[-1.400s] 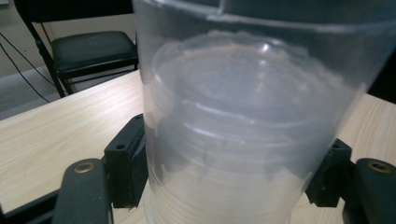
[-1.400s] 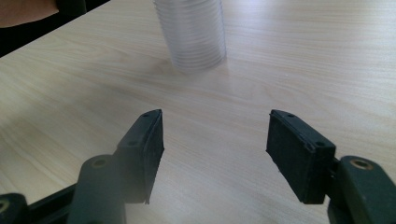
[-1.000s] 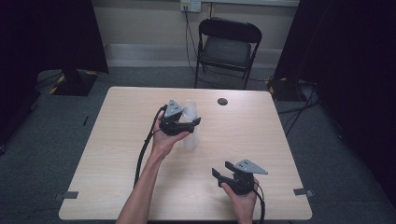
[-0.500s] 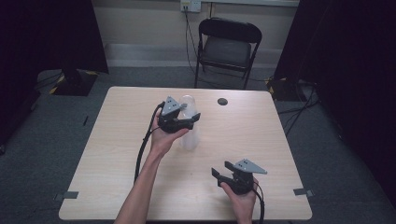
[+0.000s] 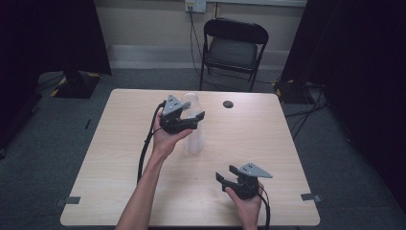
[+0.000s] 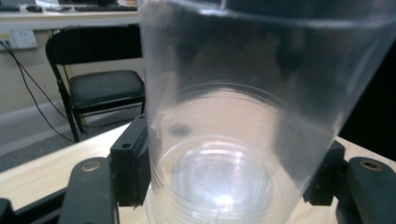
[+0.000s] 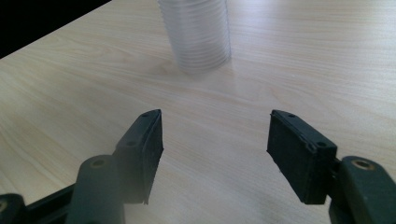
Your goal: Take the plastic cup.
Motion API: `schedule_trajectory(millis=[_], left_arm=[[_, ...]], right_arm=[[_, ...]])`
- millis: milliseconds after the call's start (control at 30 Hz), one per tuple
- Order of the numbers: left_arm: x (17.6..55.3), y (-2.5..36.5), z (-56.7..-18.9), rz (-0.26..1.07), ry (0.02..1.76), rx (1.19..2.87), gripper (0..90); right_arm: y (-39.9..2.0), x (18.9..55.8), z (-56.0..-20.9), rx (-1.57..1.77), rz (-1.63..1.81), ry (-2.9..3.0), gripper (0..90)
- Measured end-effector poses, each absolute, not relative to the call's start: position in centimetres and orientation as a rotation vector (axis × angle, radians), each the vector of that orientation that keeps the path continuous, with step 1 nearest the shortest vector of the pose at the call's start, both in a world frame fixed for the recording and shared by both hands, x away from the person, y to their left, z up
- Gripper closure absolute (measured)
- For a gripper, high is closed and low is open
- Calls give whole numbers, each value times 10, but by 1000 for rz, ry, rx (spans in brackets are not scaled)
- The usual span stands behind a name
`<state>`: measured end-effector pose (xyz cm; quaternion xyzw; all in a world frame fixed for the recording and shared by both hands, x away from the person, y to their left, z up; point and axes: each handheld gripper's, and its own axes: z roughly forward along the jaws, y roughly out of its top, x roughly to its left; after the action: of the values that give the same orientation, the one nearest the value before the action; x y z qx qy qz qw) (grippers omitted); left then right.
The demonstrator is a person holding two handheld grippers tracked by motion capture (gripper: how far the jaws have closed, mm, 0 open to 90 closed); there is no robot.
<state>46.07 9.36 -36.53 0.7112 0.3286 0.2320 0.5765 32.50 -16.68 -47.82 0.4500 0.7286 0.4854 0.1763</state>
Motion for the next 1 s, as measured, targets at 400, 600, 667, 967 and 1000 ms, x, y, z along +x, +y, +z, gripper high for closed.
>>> schedule_trajectory(millis=[400, 600, 667, 967, 1000], left_arm=[[453, 104, -348, 539, 793, 1613, 333], [443, 111, -339, 502, 799, 1603, 331], [441, 113, -337, 502, 794, 1608, 331], [433, 127, -340, 489, 784, 1601, 335], [432, 129, -341, 489, 794, 1598, 335]], right_arm=[[-165, 326, -480, 1271, 1366, 2081, 355], [-162, 326, -479, 1263, 1361, 2086, 348], [-160, 326, -479, 1252, 1361, 2091, 347], [-159, 325, -477, 1227, 1379, 2089, 347], [-159, 325, -477, 1226, 1380, 2091, 347]])
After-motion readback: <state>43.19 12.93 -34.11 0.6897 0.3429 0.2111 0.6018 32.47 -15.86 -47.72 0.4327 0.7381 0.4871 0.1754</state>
